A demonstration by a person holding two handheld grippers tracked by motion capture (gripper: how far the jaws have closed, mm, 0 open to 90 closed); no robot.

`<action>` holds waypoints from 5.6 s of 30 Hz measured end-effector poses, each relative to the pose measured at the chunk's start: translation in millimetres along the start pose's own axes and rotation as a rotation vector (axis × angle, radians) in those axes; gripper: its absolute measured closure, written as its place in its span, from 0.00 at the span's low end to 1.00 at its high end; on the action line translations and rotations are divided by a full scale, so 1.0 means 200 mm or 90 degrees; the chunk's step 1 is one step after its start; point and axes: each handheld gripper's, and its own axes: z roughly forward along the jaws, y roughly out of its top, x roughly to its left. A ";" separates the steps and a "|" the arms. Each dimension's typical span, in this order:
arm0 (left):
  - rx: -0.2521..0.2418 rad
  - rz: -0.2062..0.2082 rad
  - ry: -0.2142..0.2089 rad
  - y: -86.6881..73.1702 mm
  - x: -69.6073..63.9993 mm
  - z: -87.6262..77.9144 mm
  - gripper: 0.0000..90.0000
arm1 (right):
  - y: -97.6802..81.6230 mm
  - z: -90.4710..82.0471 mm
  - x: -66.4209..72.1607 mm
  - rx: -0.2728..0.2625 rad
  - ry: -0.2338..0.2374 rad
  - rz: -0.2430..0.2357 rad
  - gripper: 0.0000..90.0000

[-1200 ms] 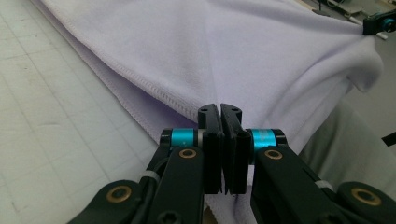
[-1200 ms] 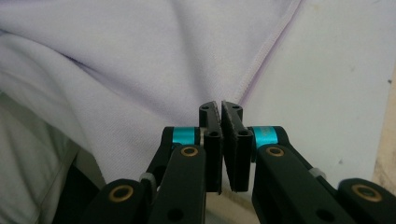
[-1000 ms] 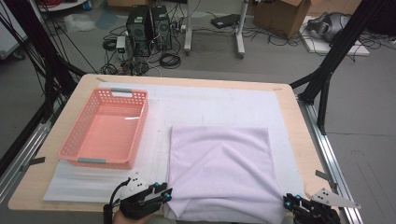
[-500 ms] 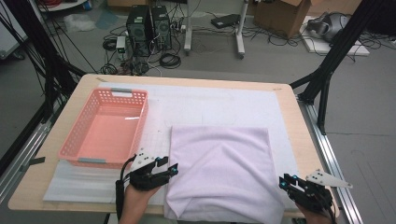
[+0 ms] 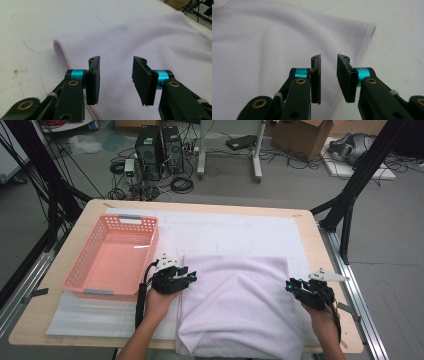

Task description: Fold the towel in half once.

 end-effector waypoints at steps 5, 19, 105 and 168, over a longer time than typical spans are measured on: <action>0.000 -0.004 0.007 0.06 0.06 0.09 0.65 | 0.12 0.16 -0.07 0.011 -0.010 -0.015 0.86; 0.057 -0.023 0.126 0.11 0.17 0.27 0.88 | 0.17 0.43 -0.22 0.063 -0.088 -0.008 0.95; -0.022 -0.008 0.025 0.42 0.13 0.28 0.57 | 0.45 0.24 -0.29 -0.026 -0.038 0.030 0.66; 0.035 0.111 0.062 0.01 -0.07 0.07 0.98 | 0.02 0.17 0.01 0.056 -0.012 -0.072 0.96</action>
